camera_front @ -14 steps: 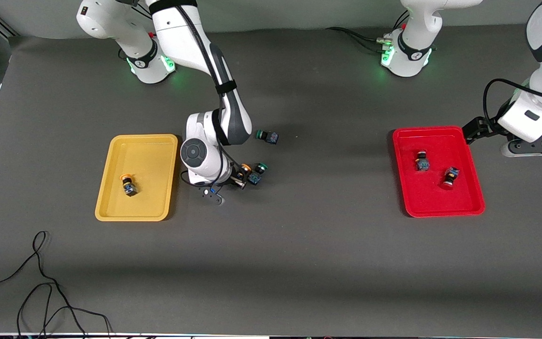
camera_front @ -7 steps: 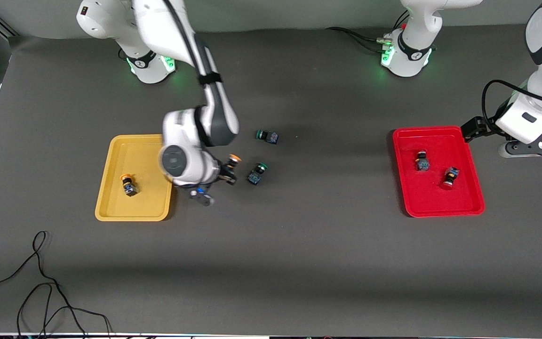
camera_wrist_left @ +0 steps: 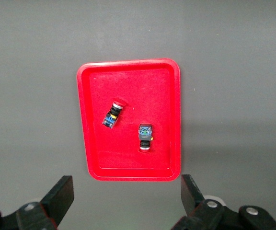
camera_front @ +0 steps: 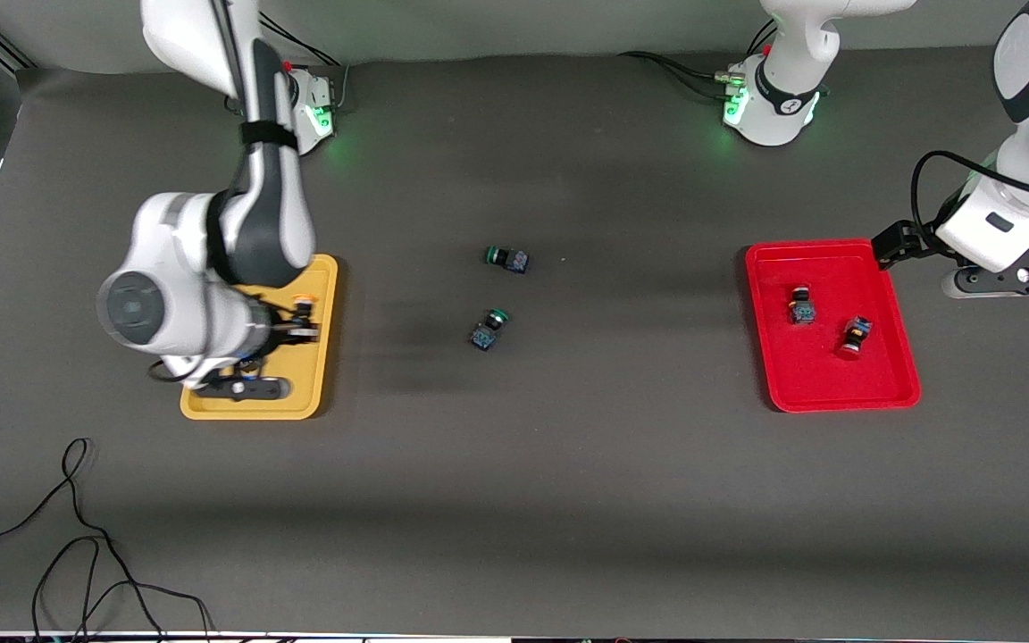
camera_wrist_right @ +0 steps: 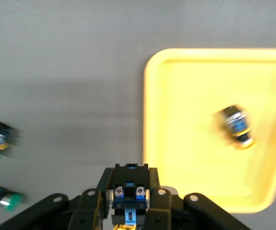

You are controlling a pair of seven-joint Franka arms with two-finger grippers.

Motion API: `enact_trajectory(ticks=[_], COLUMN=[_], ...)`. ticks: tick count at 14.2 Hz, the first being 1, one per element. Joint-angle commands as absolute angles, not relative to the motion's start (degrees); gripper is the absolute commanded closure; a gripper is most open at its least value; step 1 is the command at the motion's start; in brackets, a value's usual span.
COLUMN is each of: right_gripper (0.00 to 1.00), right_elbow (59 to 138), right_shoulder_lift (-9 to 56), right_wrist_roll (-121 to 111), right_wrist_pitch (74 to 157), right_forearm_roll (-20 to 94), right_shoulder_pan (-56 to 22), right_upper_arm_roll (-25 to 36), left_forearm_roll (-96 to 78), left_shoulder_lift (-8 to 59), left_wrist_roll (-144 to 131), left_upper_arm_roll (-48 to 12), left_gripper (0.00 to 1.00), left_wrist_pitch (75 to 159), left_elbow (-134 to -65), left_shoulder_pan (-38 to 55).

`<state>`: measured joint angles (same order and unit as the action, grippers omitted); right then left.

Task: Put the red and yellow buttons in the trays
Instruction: 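Carry the yellow button into the yellow tray and open the right gripper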

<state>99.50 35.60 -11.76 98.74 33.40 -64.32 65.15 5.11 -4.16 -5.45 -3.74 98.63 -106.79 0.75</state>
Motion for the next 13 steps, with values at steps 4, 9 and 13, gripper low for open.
enact_trajectory(ticks=[4,9,13], right_gripper=[1.0,0.84,0.03], right_elbow=[113.4,116.7,114.9], right_shoulder_lift=[36.6,40.0,39.8], right_wrist_roll=[-25.4,-25.1,-24.4], right_wrist_pitch=[114.9,118.2,117.7], right_forearm_roll=[37.6,43.9,43.8], right_shoulder_pan=[-61.7,-61.4,-60.4], right_upper_arm_roll=[62.5,58.7,58.7], left_forearm_roll=[4.4,4.4,4.4], left_shoulder_lift=[-4.0,-4.0,-3.7], left_wrist_roll=[-4.5,-4.5,-4.5], left_upper_arm_roll=[-4.1,-4.1,-4.1], left_gripper=[0.01,0.01,0.01], left_wrist_pitch=[97.1,96.7,96.6], left_elbow=[-106.0,-106.1,-106.1], left_shoulder_pan=[0.6,0.7,0.7])
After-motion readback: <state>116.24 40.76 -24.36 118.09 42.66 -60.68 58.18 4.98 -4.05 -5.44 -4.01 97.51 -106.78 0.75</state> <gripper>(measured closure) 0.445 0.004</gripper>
